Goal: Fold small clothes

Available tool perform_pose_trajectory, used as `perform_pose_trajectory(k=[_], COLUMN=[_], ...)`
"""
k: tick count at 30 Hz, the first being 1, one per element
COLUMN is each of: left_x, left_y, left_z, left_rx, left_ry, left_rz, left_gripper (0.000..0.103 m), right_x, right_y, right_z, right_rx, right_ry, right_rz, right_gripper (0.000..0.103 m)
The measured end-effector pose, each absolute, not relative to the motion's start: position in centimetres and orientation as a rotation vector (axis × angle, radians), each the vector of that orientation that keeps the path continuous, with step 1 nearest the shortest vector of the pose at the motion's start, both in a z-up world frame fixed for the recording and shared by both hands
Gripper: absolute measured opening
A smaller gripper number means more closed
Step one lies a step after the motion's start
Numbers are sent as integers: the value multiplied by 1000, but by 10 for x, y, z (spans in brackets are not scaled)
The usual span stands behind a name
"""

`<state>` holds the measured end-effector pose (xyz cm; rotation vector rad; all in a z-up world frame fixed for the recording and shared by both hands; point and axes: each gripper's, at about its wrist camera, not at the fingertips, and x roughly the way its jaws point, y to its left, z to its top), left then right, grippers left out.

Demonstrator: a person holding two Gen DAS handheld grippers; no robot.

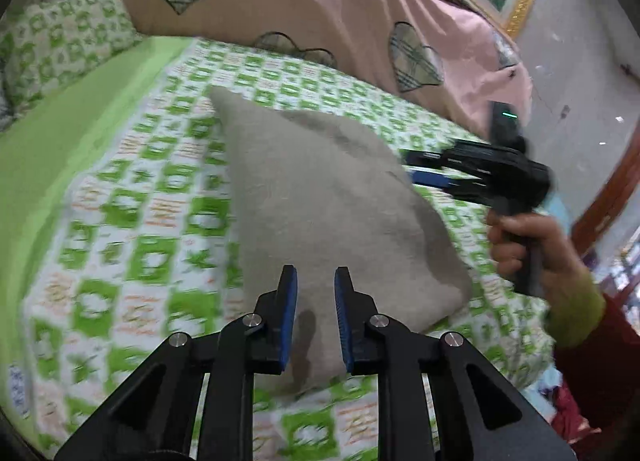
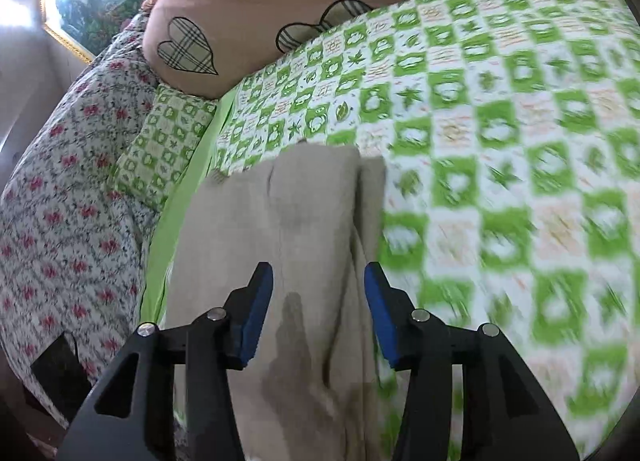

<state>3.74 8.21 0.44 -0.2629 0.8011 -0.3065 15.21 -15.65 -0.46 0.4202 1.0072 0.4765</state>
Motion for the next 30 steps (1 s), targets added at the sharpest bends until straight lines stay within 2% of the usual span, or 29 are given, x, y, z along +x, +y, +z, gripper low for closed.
perform_pose_trajectory(k=[2, 3, 4, 8, 12, 14, 15, 16, 20, 24, 28, 30], left_x=[43, 47, 50, 53, 55, 53, 53, 52, 44, 58, 77, 91], left_y=[77, 75, 74, 70, 64, 63, 65, 66, 74, 82, 90, 88], left_z=[-6, -13, -19, -32, -39, -33, -30, -24, 6, 15, 4, -10], left_rx=[-265, -264, -263, -287, -286, -281, -279, -278, -276, -288, -325, -298], left_ry=[828, 851, 869, 900, 920, 919, 918, 912, 828, 789, 800, 858], left_rz=[-327, -329, -328, -343, -332, -336, -338, -342, -349, -318, -287, -247], left_gripper=[20, 20, 19, 19, 19, 19, 20, 20, 25, 26, 24, 18], right_x=[167, 172, 177, 179, 187, 185, 181, 176, 144, 102, 81, 80], right_y=[-152, -151, -151, -154, -138, -141, -147, -153, -165, -145, -118, -114], right_z=[-16, -19, -19, 6, -18, -25, -22, -15, 23, 45, 24, 5], right_rx=[416, 415, 426, 395, 276, 294, 312, 327, 309, 261, 204, 146], right_ry=[1033, 1038, 1031, 933, 995, 1000, 993, 981, 886, 844, 917, 963], right_rz=[474, 473, 480, 467, 413, 404, 388, 366, 335, 459, 521, 463], right_gripper=[48, 13, 8, 7, 7, 9, 15, 18, 19, 19, 19, 18])
